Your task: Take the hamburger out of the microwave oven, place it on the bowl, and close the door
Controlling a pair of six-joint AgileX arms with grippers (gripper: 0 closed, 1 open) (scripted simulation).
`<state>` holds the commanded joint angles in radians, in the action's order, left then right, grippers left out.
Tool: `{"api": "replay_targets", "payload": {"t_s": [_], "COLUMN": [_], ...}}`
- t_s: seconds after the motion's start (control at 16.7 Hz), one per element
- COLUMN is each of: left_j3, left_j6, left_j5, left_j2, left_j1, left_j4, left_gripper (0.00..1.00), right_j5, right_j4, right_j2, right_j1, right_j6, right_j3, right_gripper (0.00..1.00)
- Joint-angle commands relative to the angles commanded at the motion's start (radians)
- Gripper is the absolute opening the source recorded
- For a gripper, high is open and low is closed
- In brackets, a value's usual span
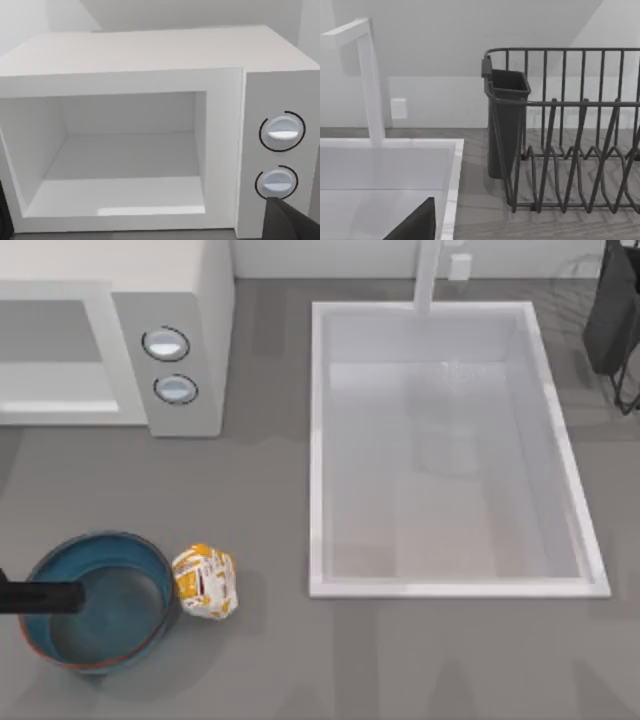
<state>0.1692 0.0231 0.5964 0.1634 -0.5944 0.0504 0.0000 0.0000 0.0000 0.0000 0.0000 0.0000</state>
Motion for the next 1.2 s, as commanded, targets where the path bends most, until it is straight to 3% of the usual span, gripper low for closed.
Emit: {"api": "replay_targets", "payload": {"t_s": [0.3,0.84,1.2], "left_j3": [0.275,0.931,1.191], "left_j6": [0.131,0.519,0.778], "left_j5": [-0.242,-0.848,-1.153], "left_j2": [0.284,1.067,1.472], "left_j1": [0.284,1.073,1.498], "left_j4": [0.145,0.488,0.652], "left_gripper": [0.00,0.00,0.00], "right_j5": [0.000,0.000,0.000], "right_j4": [0.000,0.000,0.000], "right_j2": [0.000,0.000,0.000], "right_j1": [0.000,0.000,0.000], "right_j6": [0.000,0.000,0.000], "right_j3": [0.000,0.000,0.000], "right_gripper": [1.00,1.00,1.00]}}
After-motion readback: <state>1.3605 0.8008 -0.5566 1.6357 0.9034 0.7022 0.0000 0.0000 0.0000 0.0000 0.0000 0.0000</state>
